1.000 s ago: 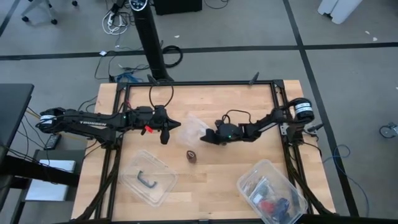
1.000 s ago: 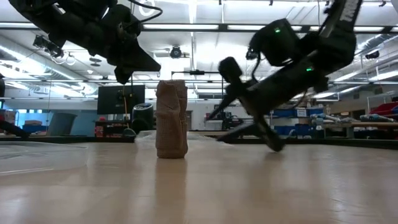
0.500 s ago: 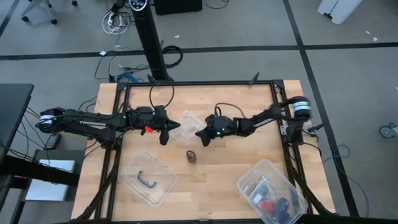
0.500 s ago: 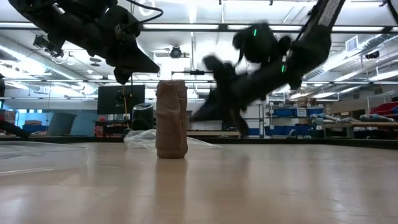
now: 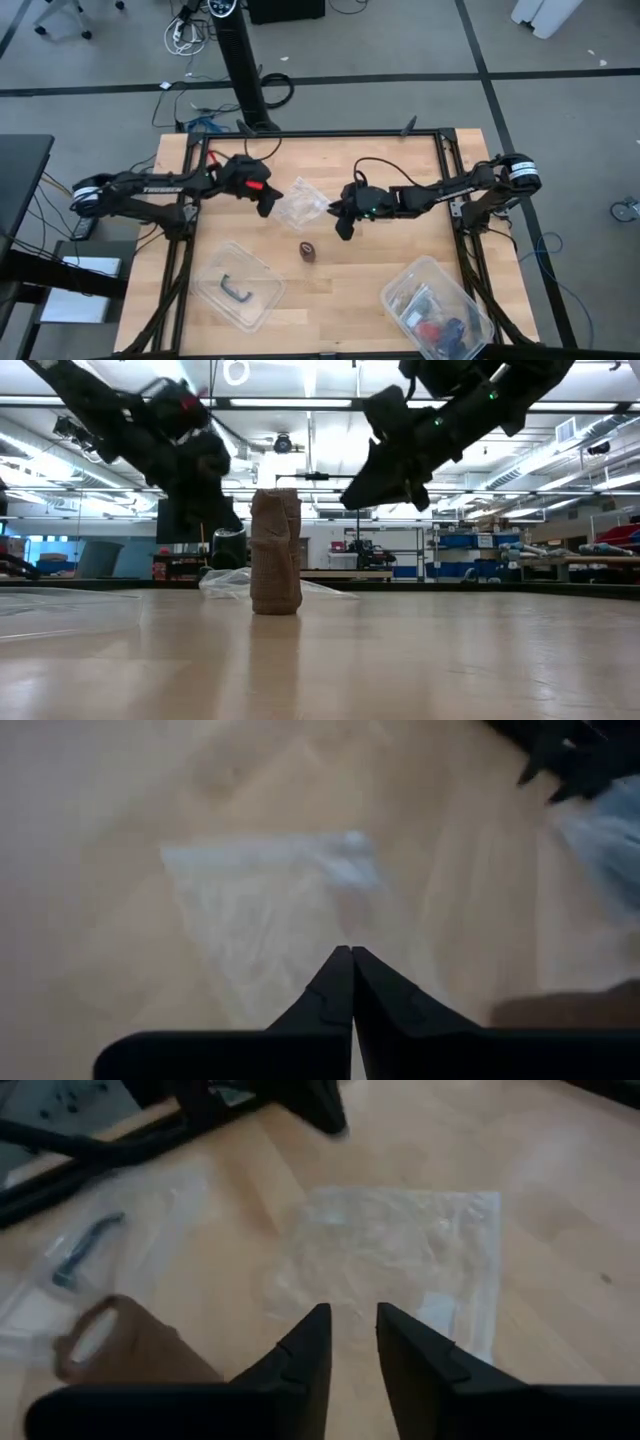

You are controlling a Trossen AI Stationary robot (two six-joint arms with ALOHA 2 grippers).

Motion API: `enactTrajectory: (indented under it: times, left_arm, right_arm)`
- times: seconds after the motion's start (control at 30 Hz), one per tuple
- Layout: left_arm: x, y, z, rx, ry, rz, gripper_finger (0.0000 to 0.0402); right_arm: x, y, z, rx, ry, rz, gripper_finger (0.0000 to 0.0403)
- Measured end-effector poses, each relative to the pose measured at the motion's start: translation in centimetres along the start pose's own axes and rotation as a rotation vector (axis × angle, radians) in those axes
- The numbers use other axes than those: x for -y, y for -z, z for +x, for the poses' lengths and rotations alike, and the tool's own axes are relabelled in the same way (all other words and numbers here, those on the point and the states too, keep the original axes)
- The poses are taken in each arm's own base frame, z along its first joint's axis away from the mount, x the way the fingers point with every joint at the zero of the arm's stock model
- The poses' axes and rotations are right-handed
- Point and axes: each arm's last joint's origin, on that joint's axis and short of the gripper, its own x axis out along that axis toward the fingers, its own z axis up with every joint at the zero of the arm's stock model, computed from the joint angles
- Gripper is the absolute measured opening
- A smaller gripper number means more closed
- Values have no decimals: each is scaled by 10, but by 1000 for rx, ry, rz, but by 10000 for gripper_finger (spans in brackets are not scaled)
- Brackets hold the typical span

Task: Roll bandage
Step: Put the rolled brown bandage into the transparent zip bag

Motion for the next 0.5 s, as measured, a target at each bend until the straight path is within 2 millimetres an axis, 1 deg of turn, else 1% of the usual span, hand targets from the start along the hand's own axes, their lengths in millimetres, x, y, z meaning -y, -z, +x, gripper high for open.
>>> enactTrajectory:
  times: [0.17,0.27,0.4,0.5]
  left_arm:
    - [-27,3,16,-86,58,-113,36]
    - [-35,4,28,-104,107,-174,61]
    - [-39,-6,44,-85,120,-142,100]
    - [-42,-16,54,-75,55,-72,124]
  right_arm:
    - [-8,0,-2,19,-37,-27,107]
    - [-12,2,-3,17,-51,-43,112]
    - [-16,3,-4,24,-66,-63,111]
    - [-18,4,-5,23,-72,-66,110]
